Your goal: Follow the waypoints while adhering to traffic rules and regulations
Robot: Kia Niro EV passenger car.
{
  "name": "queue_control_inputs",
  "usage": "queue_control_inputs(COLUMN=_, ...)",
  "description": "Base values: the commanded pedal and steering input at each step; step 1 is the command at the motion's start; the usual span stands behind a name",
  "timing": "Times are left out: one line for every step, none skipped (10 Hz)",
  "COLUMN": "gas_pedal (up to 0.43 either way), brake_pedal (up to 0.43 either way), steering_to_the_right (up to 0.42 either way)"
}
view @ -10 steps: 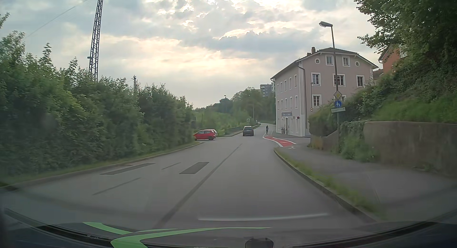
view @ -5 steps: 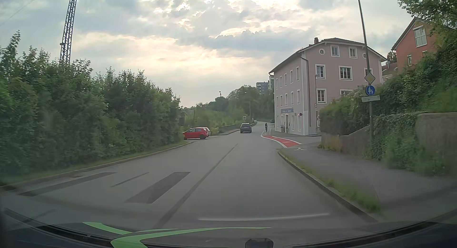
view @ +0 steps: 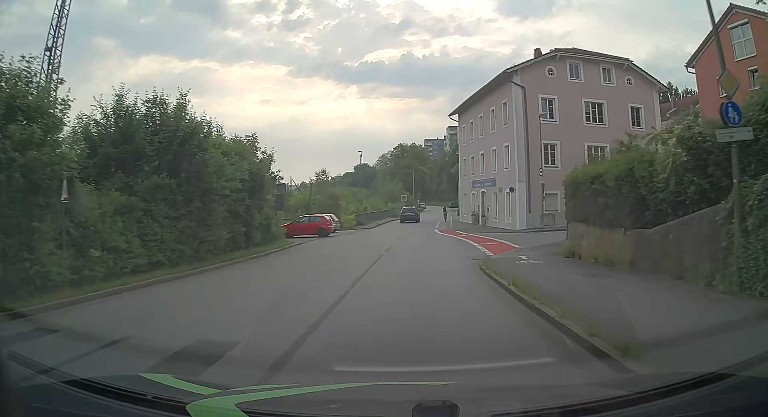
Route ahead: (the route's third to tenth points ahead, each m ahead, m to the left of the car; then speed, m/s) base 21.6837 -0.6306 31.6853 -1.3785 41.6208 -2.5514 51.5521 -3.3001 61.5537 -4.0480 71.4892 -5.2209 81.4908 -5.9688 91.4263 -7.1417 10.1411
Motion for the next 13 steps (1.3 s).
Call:
queue_control_inputs(gas_pedal=0.02, brake_pedal=0.0, steering_to_the_right=0.014)
queue_control_inputs(gas_pedal=0.02, brake_pedal=0.0, steering_to_the_right=0.014)
queue_control_inputs(gas_pedal=0.02, brake_pedal=0.0, steering_to_the_right=0.014)
queue_control_inputs(gas_pedal=0.02, brake_pedal=0.0, steering_to_the_right=0.014)
queue_control_inputs(gas_pedal=0.02, brake_pedal=0.0, steering_to_the_right=0.014)
queue_control_inputs(gas_pedal=0.02, brake_pedal=0.0, steering_to_the_right=0.014)
queue_control_inputs(gas_pedal=0.02, brake_pedal=0.0, steering_to_the_right=0.014)
queue_control_inputs(gas_pedal=0.02, brake_pedal=0.0, steering_to_the_right=0.014)
queue_control_inputs(gas_pedal=0.02, brake_pedal=0.0, steering_to_the_right=0.014)
queue_control_inputs(gas_pedal=0.02, brake_pedal=0.0, steering_to_the_right=0.014)
queue_control_inputs(gas_pedal=0.02, brake_pedal=0.0, steering_to_the_right=0.014)
queue_control_inputs(gas_pedal=0.028, brake_pedal=0.0, steering_to_the_right=0.013)
queue_control_inputs(gas_pedal=0.028, brake_pedal=0.0, steering_to_the_right=0.012)
